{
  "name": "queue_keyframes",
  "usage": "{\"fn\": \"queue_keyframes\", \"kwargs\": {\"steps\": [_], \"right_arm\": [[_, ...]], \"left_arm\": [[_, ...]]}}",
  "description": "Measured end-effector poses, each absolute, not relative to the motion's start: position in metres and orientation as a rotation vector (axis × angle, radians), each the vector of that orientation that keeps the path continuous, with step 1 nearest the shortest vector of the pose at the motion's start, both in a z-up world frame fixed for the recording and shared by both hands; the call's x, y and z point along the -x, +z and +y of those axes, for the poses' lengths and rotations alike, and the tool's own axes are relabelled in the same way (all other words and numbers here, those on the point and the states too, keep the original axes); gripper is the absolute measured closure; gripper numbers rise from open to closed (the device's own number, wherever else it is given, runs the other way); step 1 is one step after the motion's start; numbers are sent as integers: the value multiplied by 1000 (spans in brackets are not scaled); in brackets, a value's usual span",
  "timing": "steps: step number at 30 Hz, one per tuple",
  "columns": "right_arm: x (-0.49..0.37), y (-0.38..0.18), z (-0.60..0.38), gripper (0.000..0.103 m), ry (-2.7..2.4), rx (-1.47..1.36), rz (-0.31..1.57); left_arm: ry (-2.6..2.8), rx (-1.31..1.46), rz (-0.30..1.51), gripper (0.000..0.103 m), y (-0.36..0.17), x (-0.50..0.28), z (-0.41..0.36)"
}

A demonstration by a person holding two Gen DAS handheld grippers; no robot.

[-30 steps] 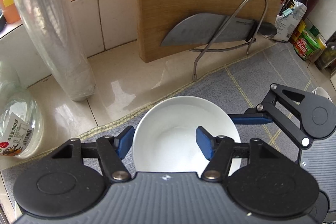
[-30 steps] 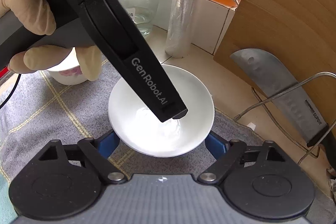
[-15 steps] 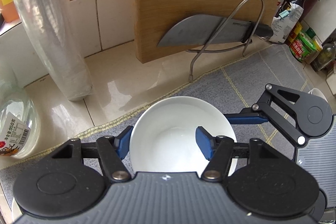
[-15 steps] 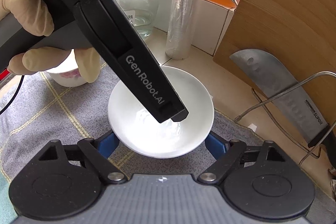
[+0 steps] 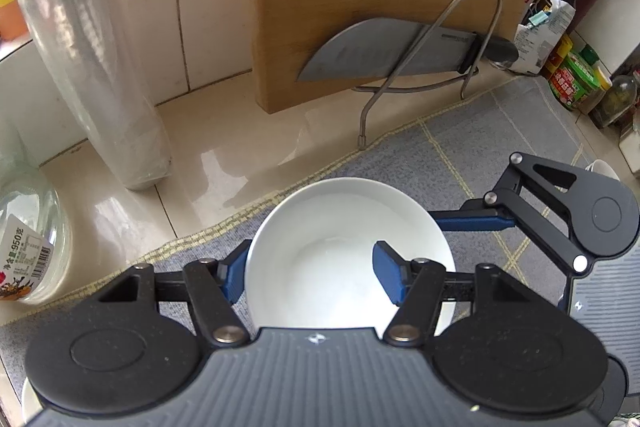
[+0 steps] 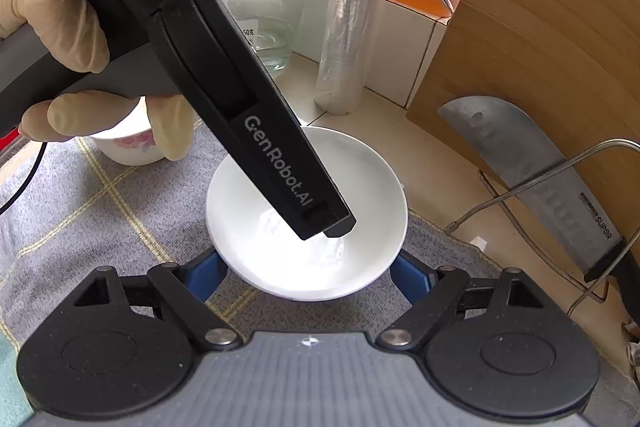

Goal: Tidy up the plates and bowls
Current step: 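Carry the white bowl with the left gripper over another white bowl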

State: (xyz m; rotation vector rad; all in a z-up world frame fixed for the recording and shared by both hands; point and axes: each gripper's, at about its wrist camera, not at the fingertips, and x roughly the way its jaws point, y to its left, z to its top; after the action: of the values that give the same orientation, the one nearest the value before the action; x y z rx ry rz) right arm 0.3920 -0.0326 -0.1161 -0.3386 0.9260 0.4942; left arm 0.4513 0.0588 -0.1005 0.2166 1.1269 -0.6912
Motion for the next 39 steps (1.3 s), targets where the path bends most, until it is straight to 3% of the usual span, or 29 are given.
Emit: {"fn": "queue_keyframes", "kwargs": {"steps": [18, 39], "right_arm": [[-381, -108, -31, 12, 503, 353, 912], [-321, -69, -32, 12, 566, 370, 880]], "left_arm": [[-706, -235, 1107, 42, -84, -434, 62], [-660, -251, 1055, 41, -46, -361, 63]]}}
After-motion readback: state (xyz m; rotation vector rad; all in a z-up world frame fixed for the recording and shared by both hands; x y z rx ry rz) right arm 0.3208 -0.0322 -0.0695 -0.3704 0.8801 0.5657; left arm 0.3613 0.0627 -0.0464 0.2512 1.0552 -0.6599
